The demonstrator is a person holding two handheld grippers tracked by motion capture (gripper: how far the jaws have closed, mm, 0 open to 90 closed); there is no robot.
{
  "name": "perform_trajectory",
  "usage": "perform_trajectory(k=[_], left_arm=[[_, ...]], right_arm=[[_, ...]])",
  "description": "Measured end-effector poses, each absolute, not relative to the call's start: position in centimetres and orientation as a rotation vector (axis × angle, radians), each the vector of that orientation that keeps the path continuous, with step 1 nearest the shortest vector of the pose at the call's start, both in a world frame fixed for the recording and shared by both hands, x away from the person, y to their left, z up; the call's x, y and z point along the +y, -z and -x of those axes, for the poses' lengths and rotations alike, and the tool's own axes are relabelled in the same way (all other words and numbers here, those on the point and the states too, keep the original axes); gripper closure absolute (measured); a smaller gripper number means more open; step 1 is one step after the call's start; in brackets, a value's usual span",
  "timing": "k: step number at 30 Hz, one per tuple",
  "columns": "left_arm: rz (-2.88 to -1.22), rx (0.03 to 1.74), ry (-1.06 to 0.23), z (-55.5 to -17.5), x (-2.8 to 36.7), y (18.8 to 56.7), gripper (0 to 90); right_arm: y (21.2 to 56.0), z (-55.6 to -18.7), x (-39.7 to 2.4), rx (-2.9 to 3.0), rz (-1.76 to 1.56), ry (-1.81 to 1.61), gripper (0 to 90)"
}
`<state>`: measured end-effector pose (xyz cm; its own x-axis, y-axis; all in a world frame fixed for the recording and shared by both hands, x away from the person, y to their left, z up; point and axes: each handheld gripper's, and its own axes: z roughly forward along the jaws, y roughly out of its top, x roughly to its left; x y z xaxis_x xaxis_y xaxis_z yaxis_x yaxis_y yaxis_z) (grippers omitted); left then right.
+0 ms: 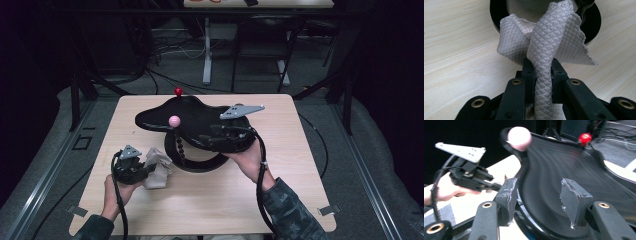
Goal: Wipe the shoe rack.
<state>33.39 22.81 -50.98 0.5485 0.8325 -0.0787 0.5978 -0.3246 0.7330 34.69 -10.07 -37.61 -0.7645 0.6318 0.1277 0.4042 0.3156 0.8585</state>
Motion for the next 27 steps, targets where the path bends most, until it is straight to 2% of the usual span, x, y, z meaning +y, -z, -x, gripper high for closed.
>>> perform_trajectory(k=[3,5,7,12,27], left_arm=[[-2.046,1.151,-0.403,-33.4,22.8,51.0,77.6],[-2.047,1.148,-0.403,-33.4,22.8,50.9,77.6],[-2.044,1.147,-0.409,-33.4,22.8,50.9,77.6],[-2.037,1.151,-0.411,-33.3,22.8,50.9,77.7],[-1.955,1.110,-0.447,-32.7,22.7,48.7,77.7]], right_arm=[[37.6,-34.2,-8.7,2.391,-0.896,-1.422,48.0],[37.9,-34.1,-7.9,2.405,-0.878,-1.370,52.6],[38.3,-34.2,-7.6,2.406,-0.865,-1.361,57.2],[38.6,-34.0,-7.6,2.387,-0.840,-1.368,60.6],[39.0,-34.4,-8.2,2.329,-0.815,-1.348,61.0]])
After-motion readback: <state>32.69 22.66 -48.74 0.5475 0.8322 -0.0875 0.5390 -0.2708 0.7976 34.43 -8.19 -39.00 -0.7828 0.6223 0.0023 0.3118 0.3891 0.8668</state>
